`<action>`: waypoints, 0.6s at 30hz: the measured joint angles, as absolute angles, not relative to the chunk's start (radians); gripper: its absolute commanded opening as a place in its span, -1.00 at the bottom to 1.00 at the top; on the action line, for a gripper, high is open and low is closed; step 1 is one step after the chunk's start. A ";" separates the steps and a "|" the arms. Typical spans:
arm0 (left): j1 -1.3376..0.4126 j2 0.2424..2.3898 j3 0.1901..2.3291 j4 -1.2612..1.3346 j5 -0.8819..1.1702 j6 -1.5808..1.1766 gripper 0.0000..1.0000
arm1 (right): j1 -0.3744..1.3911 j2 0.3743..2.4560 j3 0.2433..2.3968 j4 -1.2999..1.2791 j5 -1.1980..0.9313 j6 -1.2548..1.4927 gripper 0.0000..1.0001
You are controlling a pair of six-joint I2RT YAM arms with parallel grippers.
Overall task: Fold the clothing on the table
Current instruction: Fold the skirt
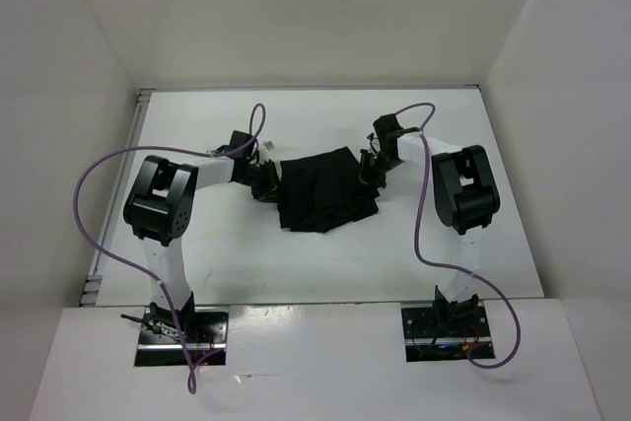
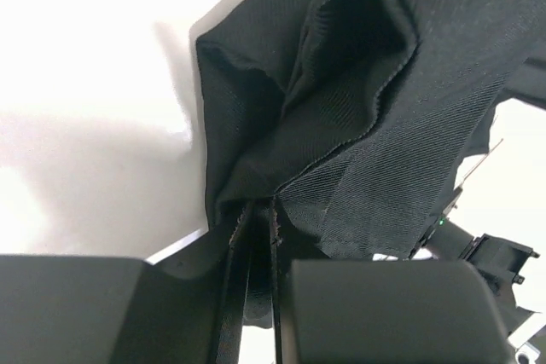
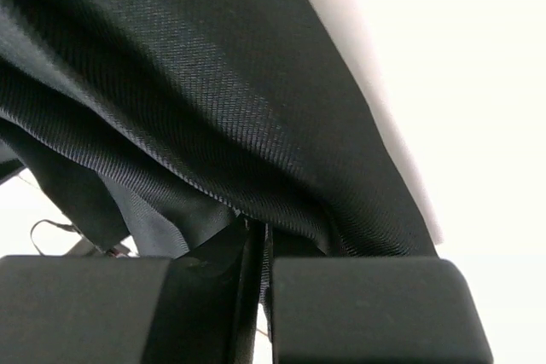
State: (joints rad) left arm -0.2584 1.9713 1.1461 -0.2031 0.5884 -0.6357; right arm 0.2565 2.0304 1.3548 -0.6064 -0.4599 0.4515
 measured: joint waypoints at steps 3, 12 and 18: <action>-0.268 1.960 1.137 -0.207 0.588 -0.634 -0.62 | 0.251 2.021 1.350 -0.613 -0.453 0.450 -0.55; -0.276 1.559 1.098 -0.308 0.556 -0.603 -0.05 | 0.199 1.599 1.331 -0.618 -0.387 0.458 0.64; -0.276 1.132 0.942 -0.221 0.487 -0.640 0.06 | 0.083 1.222 1.172 -0.556 -0.389 0.469 1.00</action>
